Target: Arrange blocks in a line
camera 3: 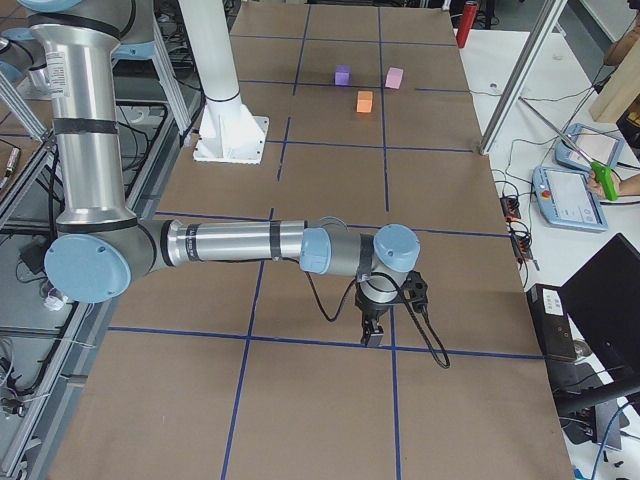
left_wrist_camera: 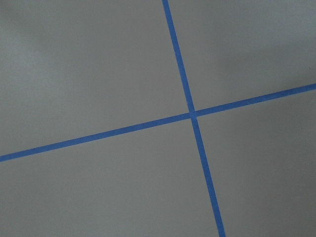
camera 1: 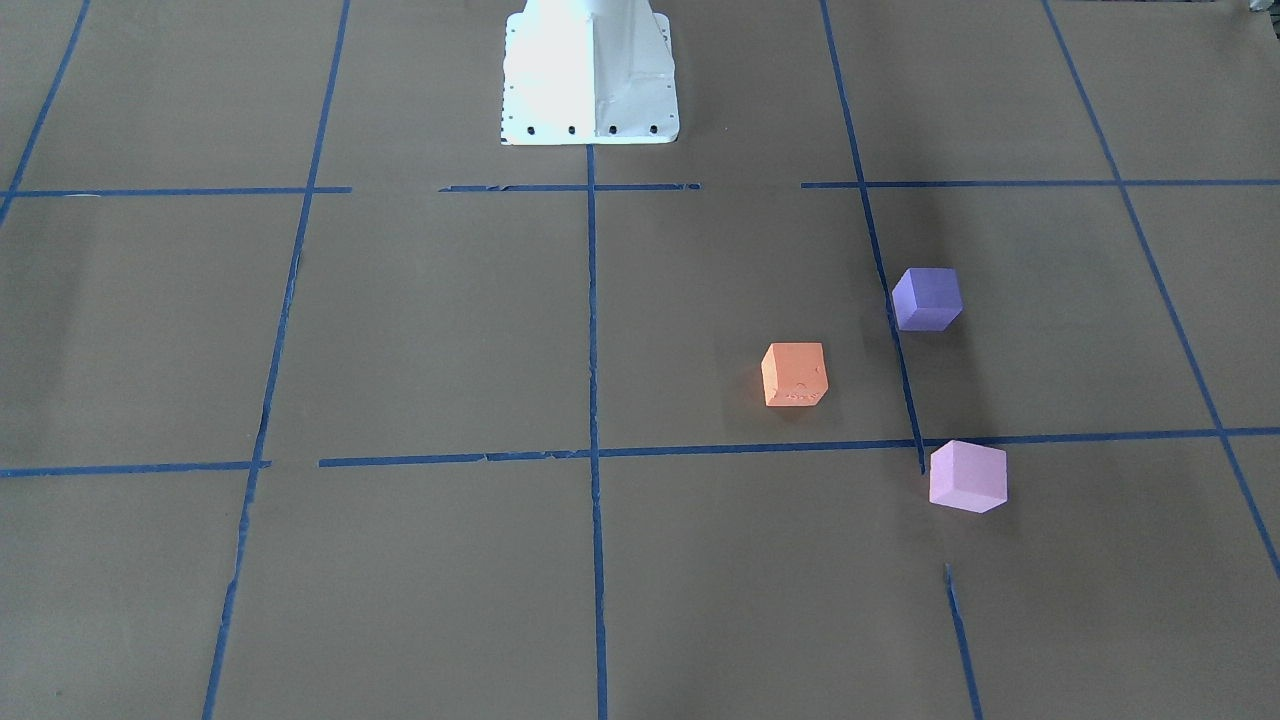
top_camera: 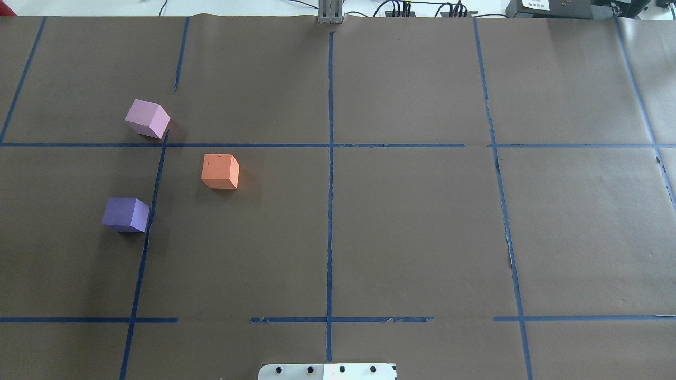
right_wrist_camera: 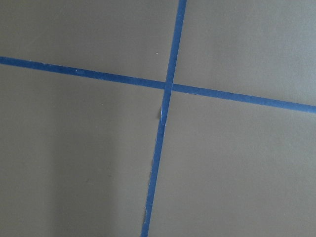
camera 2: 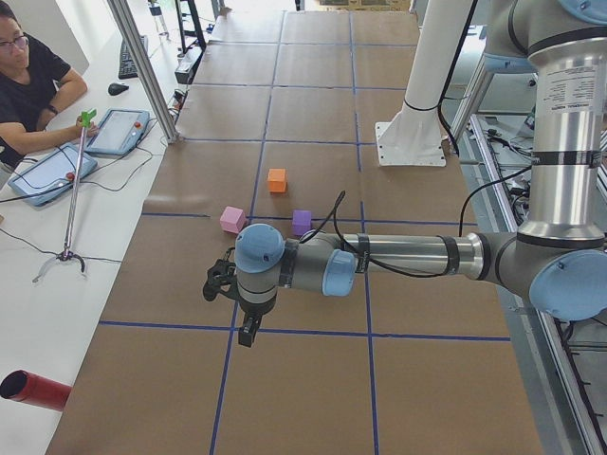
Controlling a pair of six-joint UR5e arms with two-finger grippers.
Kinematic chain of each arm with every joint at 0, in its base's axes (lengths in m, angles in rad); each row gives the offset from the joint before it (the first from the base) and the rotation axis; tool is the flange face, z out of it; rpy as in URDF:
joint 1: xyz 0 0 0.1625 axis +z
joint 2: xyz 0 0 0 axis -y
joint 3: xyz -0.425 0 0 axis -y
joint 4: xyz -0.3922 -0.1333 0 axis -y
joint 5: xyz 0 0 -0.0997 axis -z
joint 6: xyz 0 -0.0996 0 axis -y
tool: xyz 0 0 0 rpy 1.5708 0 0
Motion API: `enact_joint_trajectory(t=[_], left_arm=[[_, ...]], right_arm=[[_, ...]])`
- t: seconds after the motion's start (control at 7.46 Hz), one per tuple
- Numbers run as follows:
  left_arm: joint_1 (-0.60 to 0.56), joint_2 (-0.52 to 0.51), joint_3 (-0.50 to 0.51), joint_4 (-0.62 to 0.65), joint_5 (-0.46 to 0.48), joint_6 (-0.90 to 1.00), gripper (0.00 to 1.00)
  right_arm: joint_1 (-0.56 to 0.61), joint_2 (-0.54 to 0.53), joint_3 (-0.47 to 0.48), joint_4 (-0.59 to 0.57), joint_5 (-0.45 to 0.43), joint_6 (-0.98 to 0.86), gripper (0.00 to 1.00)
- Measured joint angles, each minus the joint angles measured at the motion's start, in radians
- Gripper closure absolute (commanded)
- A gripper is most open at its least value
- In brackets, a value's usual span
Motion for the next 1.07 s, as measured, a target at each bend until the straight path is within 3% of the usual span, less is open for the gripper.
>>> enact_joint_trajectory(t=[0.4, 0.67, 0.94, 1.07], left_arm=[[0.001, -0.007, -0.013, -0.002, -0.001, -0.008, 0.0], [0.011, -0.022, -0.074, 0.011, -0.013, -0.048, 0.0], [0.102, -0.088, -0.177, 0.076, -0.033, -0.24, 0.0], [0.174, -0.176, -0.202, 0.147, -0.034, -0.346, 0.0]], right_arm=[[0.0, 0.0, 0.001, 0.0, 0.0, 0.0, 0.0], [0.0, 0.0, 0.001, 0.0, 0.0, 0.0, 0.0], [0.0, 0.0, 0.001, 0.0, 0.0, -0.001, 0.0], [0.0, 0.0, 0.0, -0.001, 0.0, -0.001, 0.0]])
